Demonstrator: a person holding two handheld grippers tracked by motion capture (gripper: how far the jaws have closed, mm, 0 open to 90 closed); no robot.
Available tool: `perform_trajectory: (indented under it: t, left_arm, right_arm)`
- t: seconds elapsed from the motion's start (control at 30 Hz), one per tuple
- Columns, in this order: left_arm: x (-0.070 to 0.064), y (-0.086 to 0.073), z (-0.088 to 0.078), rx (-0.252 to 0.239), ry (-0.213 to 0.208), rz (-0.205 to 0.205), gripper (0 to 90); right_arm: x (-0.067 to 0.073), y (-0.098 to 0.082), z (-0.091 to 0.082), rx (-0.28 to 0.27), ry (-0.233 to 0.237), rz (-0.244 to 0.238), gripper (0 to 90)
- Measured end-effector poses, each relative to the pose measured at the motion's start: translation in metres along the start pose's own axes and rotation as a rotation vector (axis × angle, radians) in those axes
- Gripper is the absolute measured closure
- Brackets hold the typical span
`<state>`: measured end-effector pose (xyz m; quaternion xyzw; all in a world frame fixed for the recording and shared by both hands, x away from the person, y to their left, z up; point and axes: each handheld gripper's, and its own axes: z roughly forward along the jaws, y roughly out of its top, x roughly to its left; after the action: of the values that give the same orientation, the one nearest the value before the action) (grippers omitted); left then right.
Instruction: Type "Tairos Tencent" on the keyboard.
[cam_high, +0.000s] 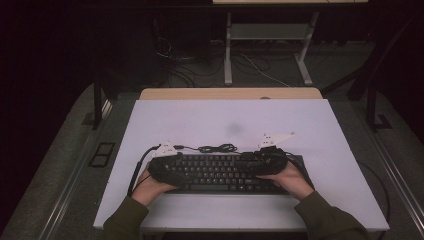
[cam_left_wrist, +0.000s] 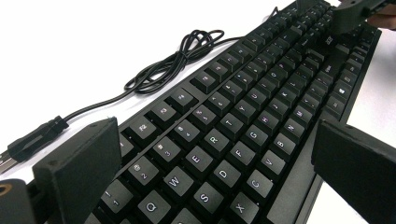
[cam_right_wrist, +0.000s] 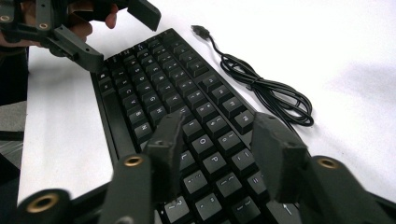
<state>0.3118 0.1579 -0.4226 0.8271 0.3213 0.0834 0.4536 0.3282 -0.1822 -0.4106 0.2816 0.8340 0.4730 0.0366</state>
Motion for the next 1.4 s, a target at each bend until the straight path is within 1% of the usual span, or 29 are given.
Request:
perform_trajectory:
  t: [0.13, 0.23, 0.37, 0.57, 0.67, 0.77, 0.83, 1.0, 1.4]
  left_arm:
    - [0.0, 0.0, 0.001, 0.004, -0.004, 0.002, 1.1]
    - [0.0, 0.0, 0.001, 0.002, -0.006, -0.001, 1.2]
    - [0.0, 0.001, 0.001, 0.002, -0.007, 0.003, 1.3]
    - [-0.001, 0.001, 0.002, 0.003, -0.011, 0.01, 2.0]
    - [-0.001, 0.001, 0.002, 0.006, -0.013, 0.018, 2.2]
    - [-0.001, 0.001, 0.002, 0.005, -0.014, 0.017, 2.3]
    - [-0.002, 0.001, 0.002, 0.005, -0.014, 0.018, 2.4]
    - [-0.002, 0.0, 0.003, 0.004, -0.015, 0.018, 2.6]
    - [-0.002, 0.0, 0.003, 0.005, -0.012, 0.019, 2.9]
  right_arm:
    - [0.001, 0.003, 0.003, 0.003, 0.003, -0.003, 63.4]
    - [0.001, 0.006, 0.005, 0.003, 0.014, 0.006, 69.1]
    - [0.002, 0.01, 0.01, 0.006, 0.025, 0.0, 73.9]
    - [0.003, 0.014, 0.017, 0.014, 0.029, -0.007, 80.7]
    - [0.003, 0.016, 0.021, 0.026, 0.034, -0.007, 84.2]
    - [0.004, 0.017, 0.027, 0.038, 0.044, -0.012, 88.2]
    - [0.005, 0.018, 0.03, 0.047, 0.054, -0.008, 89.0]
    - [0.005, 0.018, 0.04, 0.073, 0.063, -0.015, 89.1]
    - [0.009, 0.015, 0.058, 0.144, 0.061, -0.022, 89.1]
